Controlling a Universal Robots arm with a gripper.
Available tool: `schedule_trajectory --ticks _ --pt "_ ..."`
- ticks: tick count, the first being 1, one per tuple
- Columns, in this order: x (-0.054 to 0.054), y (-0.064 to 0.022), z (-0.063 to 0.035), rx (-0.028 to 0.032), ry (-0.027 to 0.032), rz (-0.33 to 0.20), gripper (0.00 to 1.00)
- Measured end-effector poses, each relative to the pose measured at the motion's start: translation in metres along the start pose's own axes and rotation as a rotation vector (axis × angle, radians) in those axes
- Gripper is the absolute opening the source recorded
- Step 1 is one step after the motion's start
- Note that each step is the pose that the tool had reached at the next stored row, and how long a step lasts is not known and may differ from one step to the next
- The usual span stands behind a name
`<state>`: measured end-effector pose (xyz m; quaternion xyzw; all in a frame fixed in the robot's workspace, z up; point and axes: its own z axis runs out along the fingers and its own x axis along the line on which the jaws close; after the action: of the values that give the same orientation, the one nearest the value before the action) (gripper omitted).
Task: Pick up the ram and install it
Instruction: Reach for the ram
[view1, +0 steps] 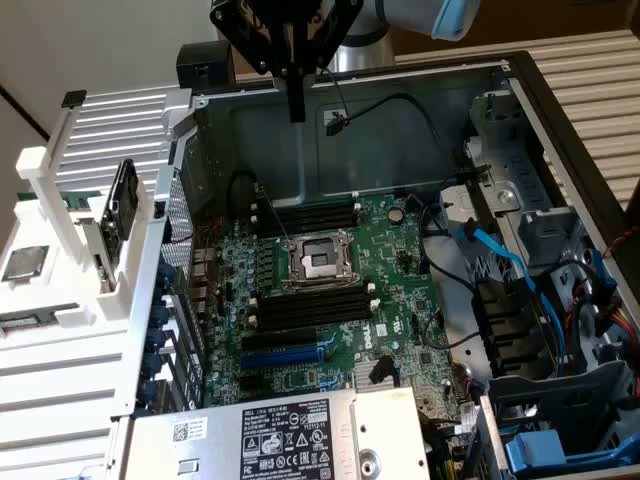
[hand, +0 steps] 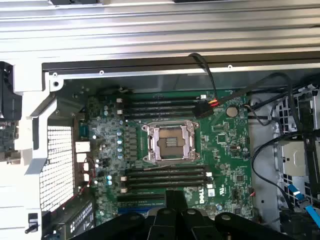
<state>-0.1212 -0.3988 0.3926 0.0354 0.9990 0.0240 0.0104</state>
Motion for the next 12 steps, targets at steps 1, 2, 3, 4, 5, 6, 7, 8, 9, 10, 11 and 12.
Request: schedule_trajectory --ticks 1,2,3,4,5,6,7,8,9,10,11,12 --pt "0.0000 0.0000 0.0000 0.0000 0.0000 0.000 0.10" --pt "0.0000 0.0000 0.0000 0.0000 0.0000 0.000 0.10" --pt "0.0000 0.0000 0.0000 0.0000 0.0000 0.000 0.10" --pt "0.0000 0.0000 0.0000 0.0000 0.0000 0.000 0.10" --pt "0.0000 0.0000 0.0000 0.0000 0.0000 0.000 0.10" --pt "0.0004 0.0000 -0.0001 0.0001 0.0000 0.000 0.10" --pt "0.0004 0.0000 -0.0001 0.0001 0.0001 0.000 0.10" --pt "0.0005 0.0000 0.0000 0.0000 0.0000 0.000 0.10" --pt "0.0005 0.0000 0.0000 0.0000 0.0000 0.000 0.10" --pt "0.0005 0.0000 0.0000 0.0000 0.0000 0.000 0.10" --pt "0.0005 0.0000 0.0000 0.0000 0.0000 0.000 0.10" --pt "0.0005 0.0000 0.0000 0.0000 0.0000 0.000 0.10"
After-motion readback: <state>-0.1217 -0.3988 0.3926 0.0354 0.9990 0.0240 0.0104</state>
